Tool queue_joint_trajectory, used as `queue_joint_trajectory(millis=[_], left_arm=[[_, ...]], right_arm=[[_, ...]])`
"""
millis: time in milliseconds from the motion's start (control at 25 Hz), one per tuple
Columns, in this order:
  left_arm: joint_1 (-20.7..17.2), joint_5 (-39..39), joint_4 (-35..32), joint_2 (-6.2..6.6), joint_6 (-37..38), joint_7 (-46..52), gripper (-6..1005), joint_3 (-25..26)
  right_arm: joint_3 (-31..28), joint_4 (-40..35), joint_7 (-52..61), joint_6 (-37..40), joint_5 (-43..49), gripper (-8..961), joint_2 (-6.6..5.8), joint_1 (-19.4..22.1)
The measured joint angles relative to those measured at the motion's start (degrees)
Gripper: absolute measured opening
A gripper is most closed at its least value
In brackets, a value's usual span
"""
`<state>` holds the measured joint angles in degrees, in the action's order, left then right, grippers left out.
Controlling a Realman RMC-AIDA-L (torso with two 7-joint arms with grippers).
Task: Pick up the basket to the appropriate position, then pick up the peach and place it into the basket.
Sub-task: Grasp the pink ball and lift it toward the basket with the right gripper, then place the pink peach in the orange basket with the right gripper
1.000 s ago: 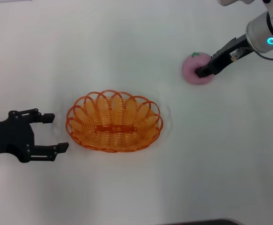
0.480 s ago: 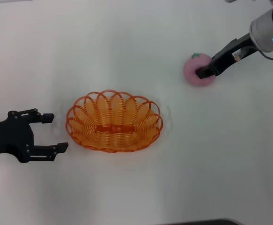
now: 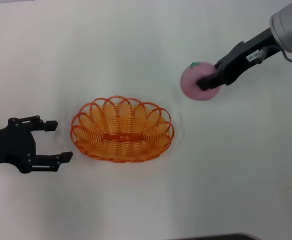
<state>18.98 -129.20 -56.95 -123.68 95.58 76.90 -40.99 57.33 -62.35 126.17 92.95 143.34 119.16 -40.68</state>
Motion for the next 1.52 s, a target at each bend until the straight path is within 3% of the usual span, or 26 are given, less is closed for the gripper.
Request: queue_joint_trajectory(millis=[360,1080,1520], left_arm=[[0.17,0.0,0.0,0.02,0.26,0.13,874,-0.02],[0.03,0.18,-0.53,-0.12,0.39,0.27,874,0.13],[0.0,0.31,-0.62,-0.16,0.51,0.27,875,0.13]], right_arm=[[0.87,0.75,-2.73,3.56,-7.67,311,0.38,-0.69],[13.95,9.84,-3.47,-6.45,-14.99,315,0.88,-3.44],[15.51,12.51,-4.91,-8.54,-15.2,317,0.89,-4.5]])
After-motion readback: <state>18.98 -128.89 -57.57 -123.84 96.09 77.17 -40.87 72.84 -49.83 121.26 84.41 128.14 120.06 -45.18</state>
